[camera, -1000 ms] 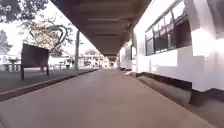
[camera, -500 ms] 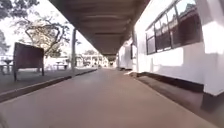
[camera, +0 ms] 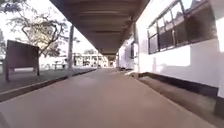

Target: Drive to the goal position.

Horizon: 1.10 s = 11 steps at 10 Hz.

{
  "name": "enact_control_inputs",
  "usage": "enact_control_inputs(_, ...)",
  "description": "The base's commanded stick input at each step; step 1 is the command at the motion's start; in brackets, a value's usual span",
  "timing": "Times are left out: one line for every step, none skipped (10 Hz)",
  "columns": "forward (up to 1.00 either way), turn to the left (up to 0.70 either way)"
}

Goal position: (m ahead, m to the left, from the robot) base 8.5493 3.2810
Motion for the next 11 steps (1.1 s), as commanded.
enact_control_inputs(0.70, 0.00)
enact_control_inputs(0.70, 0.00)
enact_control_inputs(0.70, 0.00)
enact_control_inputs(0.70, 0.00)
enact_control_inputs(0.70, 0.00)
enact_control_inputs(0.70, 0.00)
enact_control_inputs(0.70, 0.00)
enact_control_inputs(0.70, 0.00)
enact_control_inputs(0.70, 0.00)
enact_control_inputs(0.70, 0.00)
enact_control_inputs(0.70, 0.16)
